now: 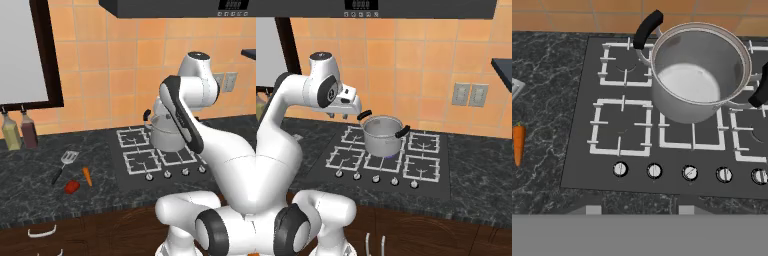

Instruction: Put the carrot and bell pepper in the pot. Retrieve the spatula and lightly stir the vegetables in the pot.

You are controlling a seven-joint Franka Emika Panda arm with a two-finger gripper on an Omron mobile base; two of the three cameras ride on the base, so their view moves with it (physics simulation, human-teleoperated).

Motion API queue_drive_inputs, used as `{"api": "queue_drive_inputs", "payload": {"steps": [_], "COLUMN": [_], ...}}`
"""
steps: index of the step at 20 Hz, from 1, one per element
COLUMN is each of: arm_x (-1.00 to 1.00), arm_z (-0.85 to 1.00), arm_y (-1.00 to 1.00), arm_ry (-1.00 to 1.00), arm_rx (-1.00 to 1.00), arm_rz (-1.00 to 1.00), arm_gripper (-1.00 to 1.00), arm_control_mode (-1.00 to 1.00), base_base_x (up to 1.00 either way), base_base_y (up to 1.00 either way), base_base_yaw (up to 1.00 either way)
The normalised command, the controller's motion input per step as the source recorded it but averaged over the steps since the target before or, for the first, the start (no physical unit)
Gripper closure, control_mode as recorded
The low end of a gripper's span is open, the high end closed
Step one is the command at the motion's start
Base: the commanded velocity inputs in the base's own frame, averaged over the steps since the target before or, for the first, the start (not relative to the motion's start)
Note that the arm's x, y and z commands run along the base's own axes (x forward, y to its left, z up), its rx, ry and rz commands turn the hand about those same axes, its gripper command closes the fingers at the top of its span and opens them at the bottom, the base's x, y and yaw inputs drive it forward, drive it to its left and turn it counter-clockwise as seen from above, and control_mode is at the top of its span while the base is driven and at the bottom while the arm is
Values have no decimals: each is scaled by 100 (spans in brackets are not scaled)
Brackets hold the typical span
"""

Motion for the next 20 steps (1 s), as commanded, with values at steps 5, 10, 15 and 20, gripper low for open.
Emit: {"api": "queue_drive_inputs", "payload": {"steps": [5, 10, 15, 20], "arm_x": [0, 0, 0, 0], "arm_z": [0, 0, 0, 0], "arm_y": [0, 0, 0, 0], "arm_ry": [0, 0, 0, 0], "arm_rx": [0, 0, 0, 0], "arm_rz": [0, 0, 0, 0], "arm_gripper": [-100, -100, -100, -100], "arm_control_mode": [100, 100, 100, 100], "base_base_x": [-6, -1, 5, 58], "base_base_y": [10, 67, 44, 19], "base_base_yaw": [0, 0, 0, -2]}}
